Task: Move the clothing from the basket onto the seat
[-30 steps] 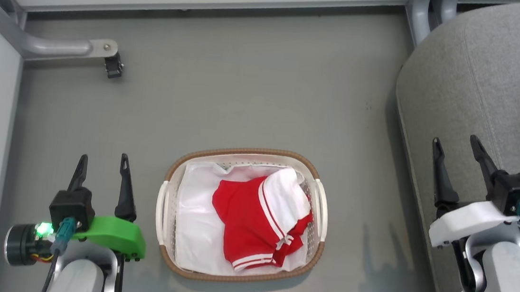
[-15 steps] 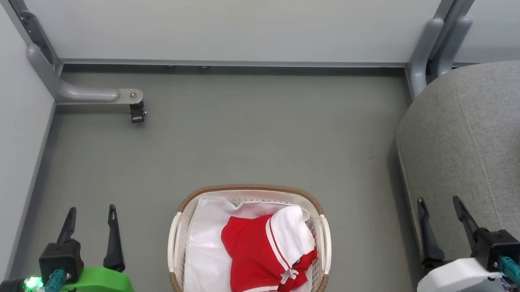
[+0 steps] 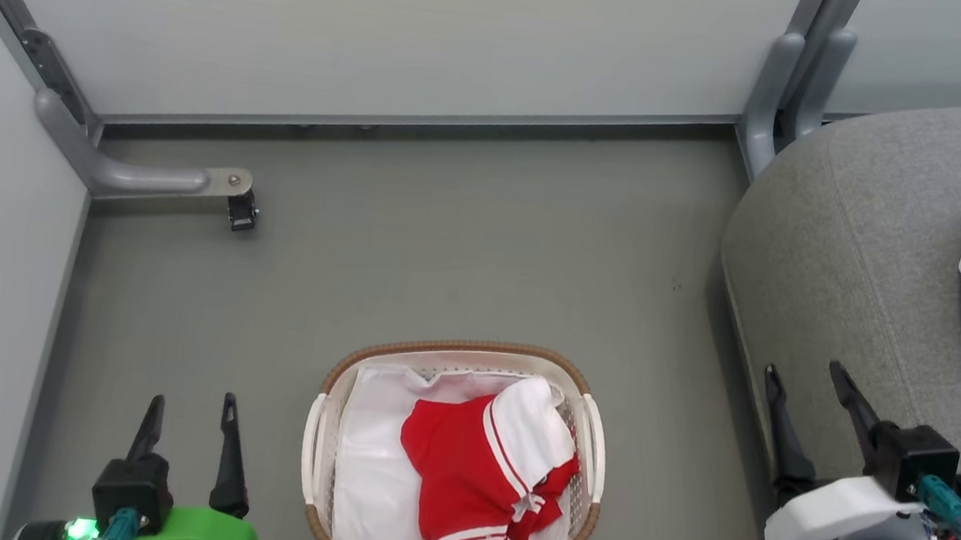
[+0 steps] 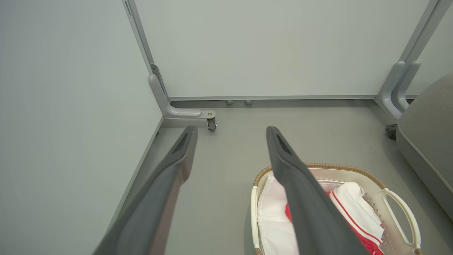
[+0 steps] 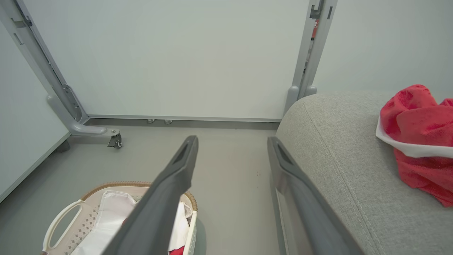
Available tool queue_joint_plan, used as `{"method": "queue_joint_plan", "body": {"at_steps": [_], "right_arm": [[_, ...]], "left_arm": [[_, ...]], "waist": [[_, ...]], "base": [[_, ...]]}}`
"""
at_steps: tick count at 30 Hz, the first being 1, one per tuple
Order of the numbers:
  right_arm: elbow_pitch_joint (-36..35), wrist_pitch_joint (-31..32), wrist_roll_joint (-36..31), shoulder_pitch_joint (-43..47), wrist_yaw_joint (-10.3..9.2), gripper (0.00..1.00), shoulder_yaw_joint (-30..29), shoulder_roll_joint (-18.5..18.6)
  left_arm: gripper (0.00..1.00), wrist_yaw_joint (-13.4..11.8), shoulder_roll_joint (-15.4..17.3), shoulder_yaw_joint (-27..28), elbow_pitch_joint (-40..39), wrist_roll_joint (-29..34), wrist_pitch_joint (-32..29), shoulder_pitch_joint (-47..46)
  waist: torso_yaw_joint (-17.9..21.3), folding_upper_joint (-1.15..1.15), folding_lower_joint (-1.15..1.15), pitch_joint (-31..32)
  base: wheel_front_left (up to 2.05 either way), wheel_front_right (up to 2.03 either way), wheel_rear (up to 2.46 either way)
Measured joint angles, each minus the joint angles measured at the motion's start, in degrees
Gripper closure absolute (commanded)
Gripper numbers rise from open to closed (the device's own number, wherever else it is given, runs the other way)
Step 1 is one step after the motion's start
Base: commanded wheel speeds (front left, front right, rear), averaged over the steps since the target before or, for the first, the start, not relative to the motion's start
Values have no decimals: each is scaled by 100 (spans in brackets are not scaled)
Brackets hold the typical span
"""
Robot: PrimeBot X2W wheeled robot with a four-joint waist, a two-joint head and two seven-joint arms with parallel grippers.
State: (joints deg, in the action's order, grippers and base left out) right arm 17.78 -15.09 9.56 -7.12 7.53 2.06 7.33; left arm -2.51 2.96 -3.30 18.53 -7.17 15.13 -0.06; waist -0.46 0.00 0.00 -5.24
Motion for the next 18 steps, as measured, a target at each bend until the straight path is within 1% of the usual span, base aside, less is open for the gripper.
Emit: {"method": "queue_joint_plan", "body": {"at_steps": [4,8,12,18], "right_arm": [[-209,0,40,-343,0,0,30,27],[-508,0,112,-774,0,0,90,4],[-836,0,166,-1251,0,0,219,-7],[-1228,-1,271,-1793,0,0,382,-7]], "left_arm": [[0,5,-4,-242,109,-85,-1,-263],[0,26,-8,-601,324,-194,1,-678],[0,92,-13,-980,694,-409,1,-1128],[0,124,-23,-1541,1307,-499,1,-1933]], "waist": [[48,0,0,-220],[126,0,0,-551],[241,0,0,-952],[457,0,0,-1601]], "base": [[0,0,0],[0,0,0],[0,0,0],[0,0,0]]}}
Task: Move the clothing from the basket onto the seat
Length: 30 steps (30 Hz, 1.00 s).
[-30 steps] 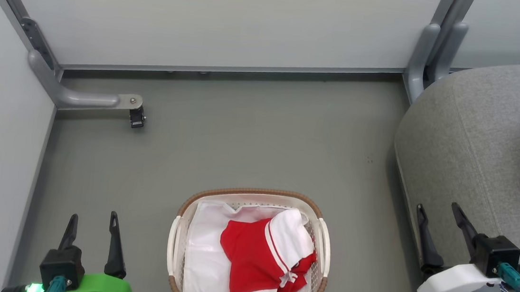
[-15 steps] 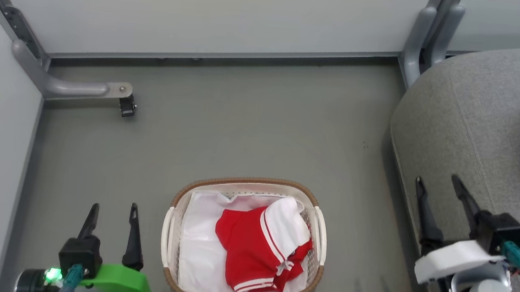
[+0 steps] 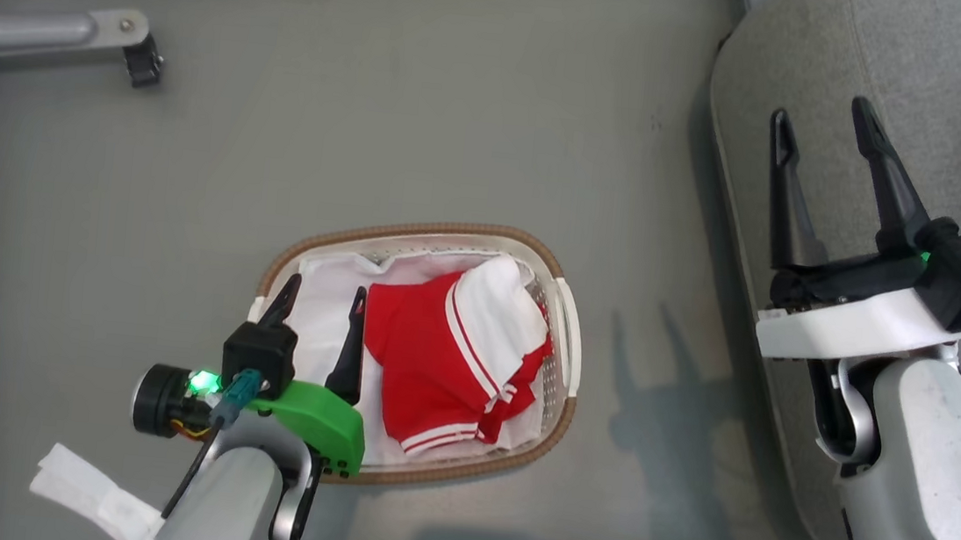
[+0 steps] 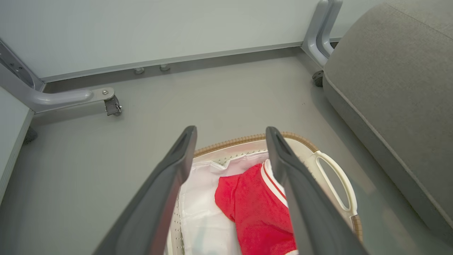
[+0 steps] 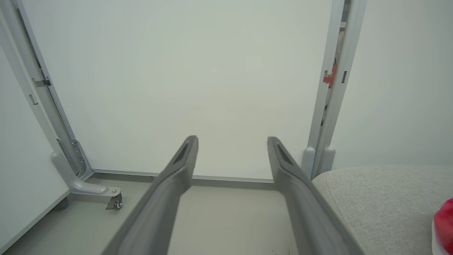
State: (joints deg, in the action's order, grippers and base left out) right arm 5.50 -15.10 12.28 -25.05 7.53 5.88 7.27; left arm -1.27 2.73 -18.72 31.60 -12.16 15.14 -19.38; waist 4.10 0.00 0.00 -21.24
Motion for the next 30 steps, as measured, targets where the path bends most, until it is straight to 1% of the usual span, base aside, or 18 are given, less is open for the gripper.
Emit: {"method": "queue_joint_plan", "body": {"at_steps": [7,12,18,25,30], "right_arm": [[-394,0,103,-422,0,0,63,-40],[-578,1,236,-610,-1,0,93,-92],[-802,0,268,-797,0,0,131,-137],[-817,1,269,-953,0,0,133,-160],[-884,1,269,-1056,0,0,99,-198]], "left_arm": [[0,63,-5,-579,1033,-214,-1,-957],[0,177,-3,-898,1696,-530,-1,-1608],[0,256,-2,-1329,2592,-911,-80,-2269],[0,357,-3,-1711,3094,-1564,-386,-2694],[0,321,-2,-1952,3379,-1780,-516,-2920]], "waist": [[262,0,0,-769],[442,0,0,-1289],[629,0,0,-1848],[817,0,0,-2415],[948,0,0,-2724]], "base": [[0,0,0],[0,0,0],[0,0,0],[0,0,0],[0,0,0]]}}
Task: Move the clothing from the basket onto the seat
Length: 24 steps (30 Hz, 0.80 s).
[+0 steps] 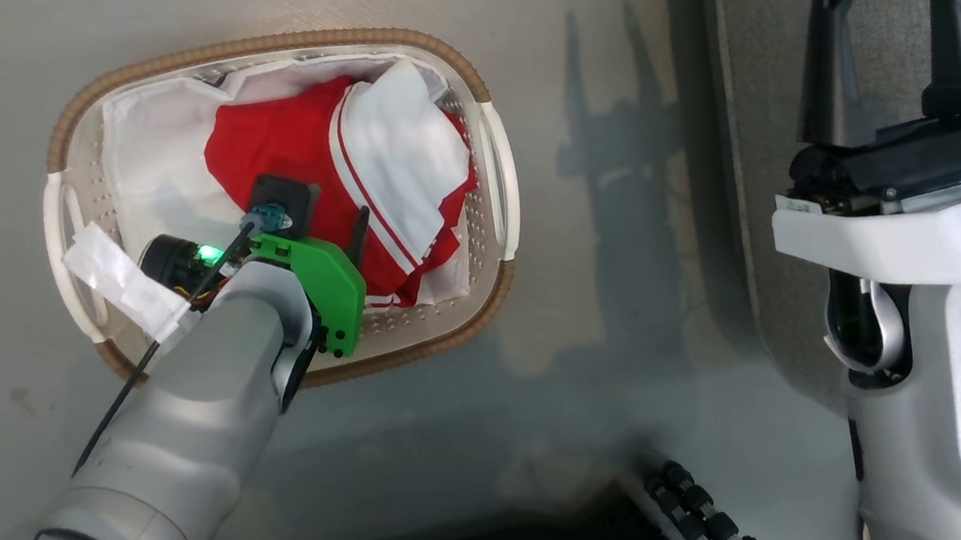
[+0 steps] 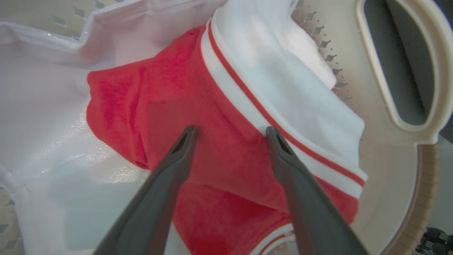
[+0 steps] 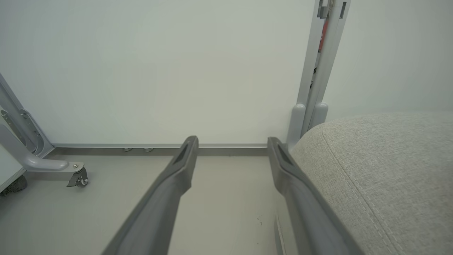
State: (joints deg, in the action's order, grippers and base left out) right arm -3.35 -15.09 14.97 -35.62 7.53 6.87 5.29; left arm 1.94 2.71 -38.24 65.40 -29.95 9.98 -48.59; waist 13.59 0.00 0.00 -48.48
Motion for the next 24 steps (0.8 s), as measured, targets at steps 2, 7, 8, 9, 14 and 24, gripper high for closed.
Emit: {"method": "queue_joint_plan", "body": {"at_steps": [2,7,8,9,14,24], "right_arm": [[-43,0,0,-53,0,0,-31,-4],[-118,0,-18,-113,0,0,-44,-22],[-147,-1,-18,-142,0,0,-56,-27],[-175,0,-18,-152,0,0,-71,-32],[-244,0,-27,-174,0,0,-81,-64],[-366,0,-44,-171,0,0,-104,-79]], "left_arm": [[0,-78,-4,-59,123,-115,-123,-120],[0,-305,-1,-153,375,-220,-186,-353],[0,-354,-1,-188,415,-220,-186,-425],[0,-405,-3,-201,465,-221,-186,-495],[0,-474,-1,-286,592,-238,-260,-660],[0,-599,-3,-483,704,-298,-278,-912]], "waist": [[50,0,0,-109],[154,0,0,-332],[173,0,0,-379],[190,0,0,-426],[244,0,0,-624],[227,0,0,-793]], "base": [[0,0,0],[0,0,0],[0,0,0],[0,0,0],[0,0,0],[0,0,0]]}}
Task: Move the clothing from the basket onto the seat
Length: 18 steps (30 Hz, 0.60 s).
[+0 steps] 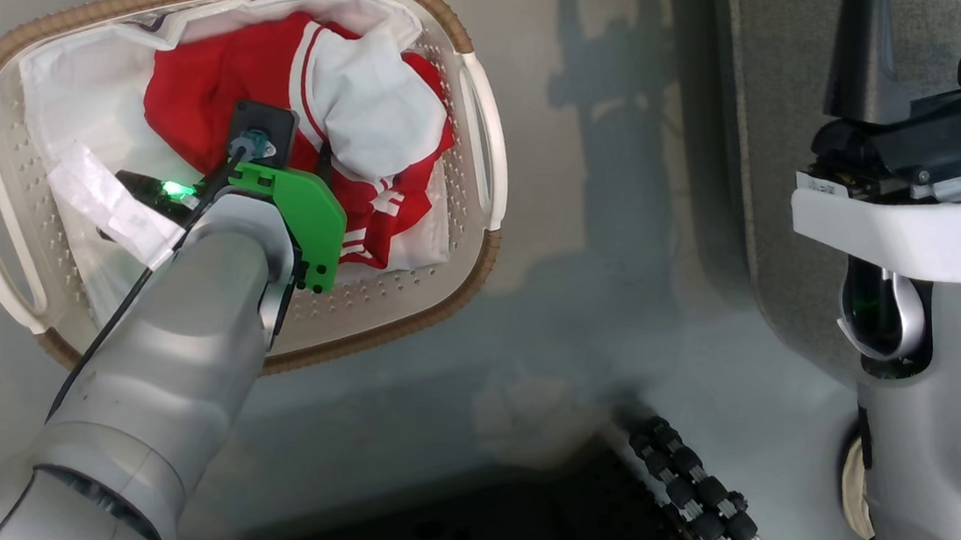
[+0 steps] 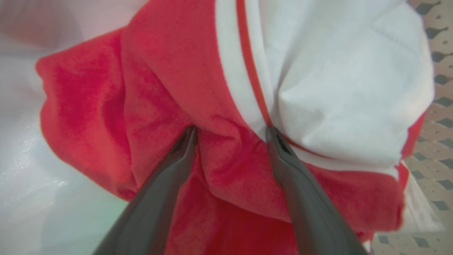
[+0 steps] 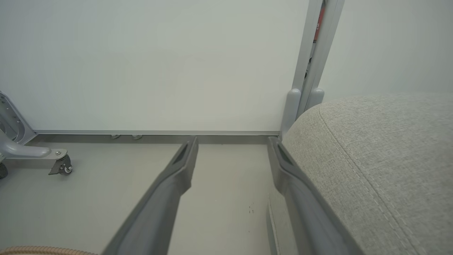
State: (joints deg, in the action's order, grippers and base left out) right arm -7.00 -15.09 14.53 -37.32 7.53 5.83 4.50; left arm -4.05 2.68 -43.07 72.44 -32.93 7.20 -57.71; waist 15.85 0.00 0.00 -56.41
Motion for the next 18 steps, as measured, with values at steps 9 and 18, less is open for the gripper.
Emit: {"method": "queue_joint_plan", "body": {"at_steps": [9,18], "right_arm": [[77,0,-3,-21,0,0,-15,-11],[487,0,-18,14,0,0,119,-12]], "left_arm": [[100,23,8,-89,65,-108,256,17],[100,162,21,-107,68,-169,714,560]], "waist": [[-35,0,0,43],[-21,0,0,482]], "base": [[0,0,0],[0,0,0]]}}
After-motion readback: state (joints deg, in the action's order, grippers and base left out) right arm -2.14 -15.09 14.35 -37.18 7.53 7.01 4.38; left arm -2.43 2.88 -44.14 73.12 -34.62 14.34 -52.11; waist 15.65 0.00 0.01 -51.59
